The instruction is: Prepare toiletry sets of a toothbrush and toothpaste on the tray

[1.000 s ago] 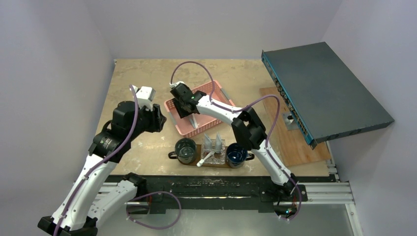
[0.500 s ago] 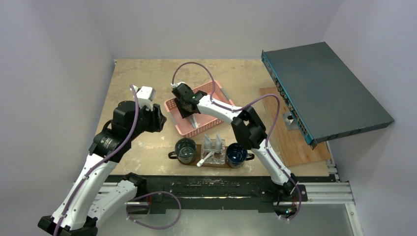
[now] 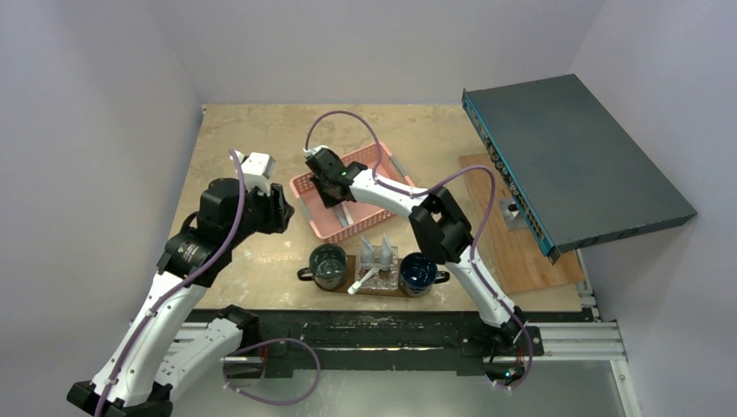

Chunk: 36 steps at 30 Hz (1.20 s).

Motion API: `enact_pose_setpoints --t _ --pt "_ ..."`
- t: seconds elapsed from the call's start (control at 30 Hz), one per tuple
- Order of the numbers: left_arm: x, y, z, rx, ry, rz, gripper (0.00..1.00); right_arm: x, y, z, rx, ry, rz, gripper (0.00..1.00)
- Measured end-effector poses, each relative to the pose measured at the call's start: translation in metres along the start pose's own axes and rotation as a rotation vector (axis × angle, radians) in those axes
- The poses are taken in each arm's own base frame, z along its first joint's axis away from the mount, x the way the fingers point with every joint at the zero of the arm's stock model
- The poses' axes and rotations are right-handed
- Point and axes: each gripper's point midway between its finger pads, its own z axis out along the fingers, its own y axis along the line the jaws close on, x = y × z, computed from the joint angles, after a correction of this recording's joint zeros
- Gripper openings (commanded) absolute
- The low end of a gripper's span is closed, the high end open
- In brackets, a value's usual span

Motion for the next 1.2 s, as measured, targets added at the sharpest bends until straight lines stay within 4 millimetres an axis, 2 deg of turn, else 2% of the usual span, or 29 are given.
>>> enact_pose_setpoints --t 0.27,0.47,0.57,0.83,1.0,1.2 --pt "0.000 0.000 0.000 0.000 -0.001 0.000 0.43 0.003 -0.002 -0.007 -0.003 -0.008 0.005 0.00" --pt "-0.001 0.000 -0.001 0.001 -0.004 0.000 0.43 0.001 -0.005 -0.029 -0.006 -0.026 0.023 0.00" --pt "-0.001 0.000 -0.002 0.002 -0.008 0.000 0.43 -0.014 -0.006 -0.051 -0.018 -0.077 0.044 0.00" --pt "-0.002 -0.002 -0.004 0.010 -0.015 -0.001 0.43 -0.068 -0.006 -0.118 -0.064 -0.290 0.138 0.00" --pt "0.000 -0.008 -0.005 0.049 -0.010 -0.001 0.44 -0.078 -0.011 -0.149 -0.083 -0.371 0.204 0.00" --pt "-0.006 -0.026 -0.011 0.148 -0.039 0.000 0.47 -0.086 -0.013 -0.184 -0.130 -0.451 0.296 0.00"
